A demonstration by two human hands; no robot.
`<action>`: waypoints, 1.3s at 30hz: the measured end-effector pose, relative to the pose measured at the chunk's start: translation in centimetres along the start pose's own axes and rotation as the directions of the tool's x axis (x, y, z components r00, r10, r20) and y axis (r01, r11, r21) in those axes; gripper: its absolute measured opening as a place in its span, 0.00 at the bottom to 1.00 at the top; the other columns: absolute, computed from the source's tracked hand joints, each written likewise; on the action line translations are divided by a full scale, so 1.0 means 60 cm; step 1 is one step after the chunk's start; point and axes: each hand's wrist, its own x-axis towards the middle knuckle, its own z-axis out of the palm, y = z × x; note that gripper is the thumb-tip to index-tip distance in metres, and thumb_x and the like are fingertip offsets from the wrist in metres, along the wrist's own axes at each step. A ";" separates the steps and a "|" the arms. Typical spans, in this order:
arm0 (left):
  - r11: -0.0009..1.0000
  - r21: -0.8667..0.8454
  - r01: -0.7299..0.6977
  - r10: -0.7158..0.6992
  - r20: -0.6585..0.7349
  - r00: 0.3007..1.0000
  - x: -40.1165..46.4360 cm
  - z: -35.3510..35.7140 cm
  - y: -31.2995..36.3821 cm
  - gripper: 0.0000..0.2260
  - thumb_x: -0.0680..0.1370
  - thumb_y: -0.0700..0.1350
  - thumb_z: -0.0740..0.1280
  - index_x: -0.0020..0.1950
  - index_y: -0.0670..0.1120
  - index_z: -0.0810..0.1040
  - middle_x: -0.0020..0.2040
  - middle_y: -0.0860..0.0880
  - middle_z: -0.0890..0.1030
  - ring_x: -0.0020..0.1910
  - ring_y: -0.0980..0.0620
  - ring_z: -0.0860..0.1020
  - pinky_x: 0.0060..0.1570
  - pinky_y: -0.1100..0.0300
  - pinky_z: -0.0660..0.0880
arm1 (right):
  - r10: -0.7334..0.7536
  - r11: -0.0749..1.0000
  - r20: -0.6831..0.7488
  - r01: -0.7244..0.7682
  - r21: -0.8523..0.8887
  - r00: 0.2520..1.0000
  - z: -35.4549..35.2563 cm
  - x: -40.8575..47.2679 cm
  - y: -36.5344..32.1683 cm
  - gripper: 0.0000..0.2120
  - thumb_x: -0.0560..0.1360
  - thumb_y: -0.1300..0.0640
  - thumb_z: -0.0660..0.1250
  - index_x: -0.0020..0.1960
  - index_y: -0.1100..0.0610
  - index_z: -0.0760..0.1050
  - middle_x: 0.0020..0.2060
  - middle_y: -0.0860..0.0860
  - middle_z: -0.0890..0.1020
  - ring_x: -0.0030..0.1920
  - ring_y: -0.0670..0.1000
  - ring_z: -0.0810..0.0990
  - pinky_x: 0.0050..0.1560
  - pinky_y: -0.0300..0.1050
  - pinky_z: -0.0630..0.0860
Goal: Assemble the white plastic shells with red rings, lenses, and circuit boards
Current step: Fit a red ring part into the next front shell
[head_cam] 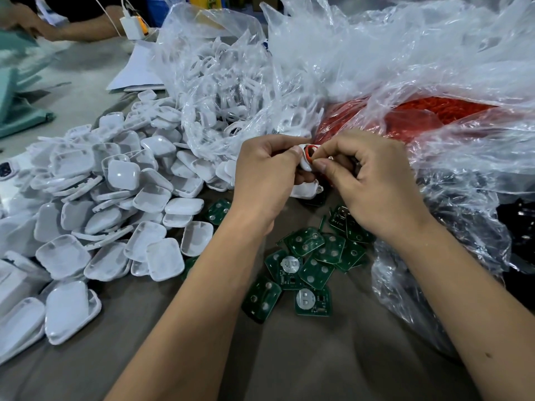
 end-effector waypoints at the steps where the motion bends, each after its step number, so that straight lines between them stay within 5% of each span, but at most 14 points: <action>1: 1.000 0.002 -0.001 0.001 -0.001 1.000 0.000 0.000 0.000 0.10 0.81 0.32 0.64 0.53 0.38 0.85 0.35 0.46 0.84 0.31 0.51 0.81 0.32 0.66 0.74 | 0.000 1.000 0.002 0.000 -0.002 1.000 0.000 0.000 -0.001 0.02 0.78 0.59 0.75 0.48 0.53 0.85 0.38 0.50 0.82 0.36 0.50 0.76 0.38 0.45 0.73; 17: 0.996 0.072 -0.049 0.051 -0.023 0.998 0.002 0.002 0.000 0.10 0.81 0.32 0.65 0.54 0.38 0.86 0.37 0.45 0.85 0.31 0.53 0.81 0.32 0.67 0.75 | -0.035 0.999 -0.032 0.034 -0.028 0.999 0.005 -0.002 -0.002 0.01 0.77 0.59 0.75 0.49 0.55 0.85 0.37 0.45 0.80 0.35 0.43 0.73 0.38 0.37 0.68; 23: 0.997 0.016 -0.069 0.069 -0.025 0.997 -0.001 0.004 0.000 0.08 0.82 0.34 0.66 0.52 0.36 0.85 0.37 0.44 0.84 0.30 0.53 0.80 0.32 0.66 0.76 | -0.027 0.999 -0.024 0.027 0.020 0.999 0.002 -0.002 -0.001 0.02 0.78 0.60 0.74 0.49 0.55 0.85 0.40 0.49 0.83 0.38 0.52 0.79 0.39 0.50 0.76; 28: 0.989 0.047 -0.140 0.142 -0.048 0.989 -0.002 0.006 -0.004 0.05 0.80 0.36 0.71 0.50 0.37 0.86 0.38 0.42 0.85 0.31 0.51 0.81 0.33 0.65 0.77 | -0.036 0.998 0.003 0.036 0.043 0.999 -0.001 0.000 -0.001 0.02 0.78 0.61 0.74 0.48 0.56 0.85 0.36 0.48 0.80 0.35 0.50 0.76 0.38 0.51 0.76; 35: 0.990 0.012 -0.144 0.144 -0.100 0.985 0.004 0.005 -0.011 0.05 0.79 0.38 0.72 0.46 0.40 0.87 0.36 0.44 0.85 0.32 0.50 0.82 0.37 0.57 0.80 | 0.026 0.992 -0.034 -0.022 0.121 0.999 0.001 -0.004 -0.006 0.06 0.76 0.61 0.76 0.51 0.54 0.82 0.30 0.55 0.74 0.30 0.46 0.70 0.35 0.32 0.68; 39: 0.961 0.096 -0.259 0.270 -0.129 0.954 0.005 0.007 -0.018 0.03 0.79 0.40 0.72 0.48 0.43 0.86 0.40 0.48 0.87 0.40 0.49 0.86 0.40 0.55 0.83 | 0.102 0.984 -0.121 -0.082 0.161 0.987 0.002 -0.002 -0.007 0.03 0.78 0.57 0.75 0.49 0.53 0.81 0.30 0.55 0.75 0.30 0.51 0.72 0.31 0.40 0.70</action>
